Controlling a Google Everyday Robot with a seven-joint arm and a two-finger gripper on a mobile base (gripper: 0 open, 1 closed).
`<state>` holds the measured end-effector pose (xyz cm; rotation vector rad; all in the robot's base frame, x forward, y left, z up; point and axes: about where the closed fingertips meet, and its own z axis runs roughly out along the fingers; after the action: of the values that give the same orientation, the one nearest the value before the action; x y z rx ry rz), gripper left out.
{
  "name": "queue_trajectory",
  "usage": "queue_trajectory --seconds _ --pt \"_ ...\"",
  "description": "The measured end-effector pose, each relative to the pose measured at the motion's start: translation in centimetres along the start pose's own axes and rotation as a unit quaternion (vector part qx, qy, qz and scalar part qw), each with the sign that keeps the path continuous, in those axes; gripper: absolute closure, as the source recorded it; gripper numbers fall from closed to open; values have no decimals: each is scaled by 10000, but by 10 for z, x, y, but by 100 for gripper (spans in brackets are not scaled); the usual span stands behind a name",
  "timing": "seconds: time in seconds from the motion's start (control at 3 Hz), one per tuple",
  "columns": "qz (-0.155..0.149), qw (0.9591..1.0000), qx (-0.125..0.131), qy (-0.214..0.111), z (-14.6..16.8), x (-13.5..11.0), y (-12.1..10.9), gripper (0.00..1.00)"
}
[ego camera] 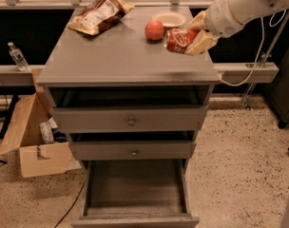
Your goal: Pick coke can from bottom drawer and place on counter
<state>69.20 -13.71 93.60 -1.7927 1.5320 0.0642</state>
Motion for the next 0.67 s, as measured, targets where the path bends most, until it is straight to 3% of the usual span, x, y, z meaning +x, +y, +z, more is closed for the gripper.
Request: queue_trajectory --seconds 0.33,0.67 --pt "107 9999 53 -112 23 -29 -16 100" --pt "401 9990 163 -94 46 -59 -27 100"
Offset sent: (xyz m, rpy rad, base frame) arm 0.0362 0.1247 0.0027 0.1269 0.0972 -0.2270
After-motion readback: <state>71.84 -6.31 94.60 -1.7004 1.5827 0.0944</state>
